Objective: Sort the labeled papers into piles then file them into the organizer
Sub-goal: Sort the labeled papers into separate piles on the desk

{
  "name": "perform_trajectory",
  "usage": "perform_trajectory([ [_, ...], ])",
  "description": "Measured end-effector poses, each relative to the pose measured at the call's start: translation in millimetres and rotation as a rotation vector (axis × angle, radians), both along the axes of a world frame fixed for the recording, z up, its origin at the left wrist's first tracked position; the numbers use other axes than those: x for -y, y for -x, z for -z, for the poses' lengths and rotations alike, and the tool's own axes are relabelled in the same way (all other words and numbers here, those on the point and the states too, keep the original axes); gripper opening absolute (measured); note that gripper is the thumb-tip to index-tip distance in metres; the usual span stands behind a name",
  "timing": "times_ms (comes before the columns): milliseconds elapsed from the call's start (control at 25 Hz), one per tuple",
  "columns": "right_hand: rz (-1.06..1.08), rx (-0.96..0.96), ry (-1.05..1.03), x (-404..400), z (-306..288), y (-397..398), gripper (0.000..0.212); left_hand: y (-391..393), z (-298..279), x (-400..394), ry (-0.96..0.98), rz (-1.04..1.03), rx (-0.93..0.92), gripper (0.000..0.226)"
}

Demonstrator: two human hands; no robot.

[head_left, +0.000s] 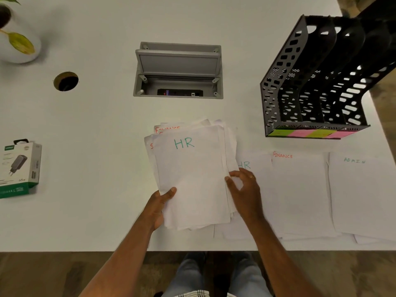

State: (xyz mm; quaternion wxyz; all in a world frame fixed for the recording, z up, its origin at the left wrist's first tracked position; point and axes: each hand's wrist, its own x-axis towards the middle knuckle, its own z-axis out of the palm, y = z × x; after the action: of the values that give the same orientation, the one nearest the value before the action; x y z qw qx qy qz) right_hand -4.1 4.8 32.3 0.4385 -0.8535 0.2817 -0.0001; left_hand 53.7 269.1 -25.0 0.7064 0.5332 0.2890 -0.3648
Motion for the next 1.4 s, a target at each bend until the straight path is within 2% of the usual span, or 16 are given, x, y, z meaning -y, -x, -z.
perform_trajectory([
  [80, 0.015, -0.052, 0.061, -12.2, 3.1, 5.9, 0.033, 0.2, 0.2, -0.2, -0.005, -0.005, -0.002, 0.044],
  [240, 0.016, 0.101, 0.11, -23.7, 7.9, 8.1, 0.028, -2.0, 1.9, -2.9, -0.019, -0.035, -0.011, 0.053],
  [400, 0.059, 0.022, -0.005, -20.3, 10.5, 3.6, 0.027, -1.8, 2.6, -3.3, -0.007, -0.027, -0.012, 0.05],
  [520, 0.045, 0.012, -0.072, -16.7, 8.6, 0.6, 0.018, -1.2, 2.4, -2.4, -0.003, -0.018, -0.008, 0.046],
  [680, 0.016, 0.034, -0.033, -17.4, 7.8, -1.7, 0.034, -0.7, 3.1, -1.4, 0.006, -0.028, -0.014, 0.045],
  [1000, 0.005, 0.107, -0.032, -17.4, 12.2, -1.3, 0.032, -2.7, 1.1, -2.1, 0.019, -0.029, -0.005, 0.052],
  [1160, 0.039, 0.027, -0.104, -16.8, 16.5, -1.7, 0.026, -2.4, 1.2, -2.0, 0.009, -0.016, 0.007, 0.046],
  [1280, 0.085, -0.04, -0.214, -11.8, 18.4, -3.8, 0.029, -1.8, 0.9, -1.9, -0.007, 0.003, 0.013, 0.042],
  [1400, 0.097, -0.101, -0.235, -8.8, 17.7, -7.2, 0.03, 0.4, 1.4, -0.8, 0.001, 0.006, 0.015, 0.039],
])
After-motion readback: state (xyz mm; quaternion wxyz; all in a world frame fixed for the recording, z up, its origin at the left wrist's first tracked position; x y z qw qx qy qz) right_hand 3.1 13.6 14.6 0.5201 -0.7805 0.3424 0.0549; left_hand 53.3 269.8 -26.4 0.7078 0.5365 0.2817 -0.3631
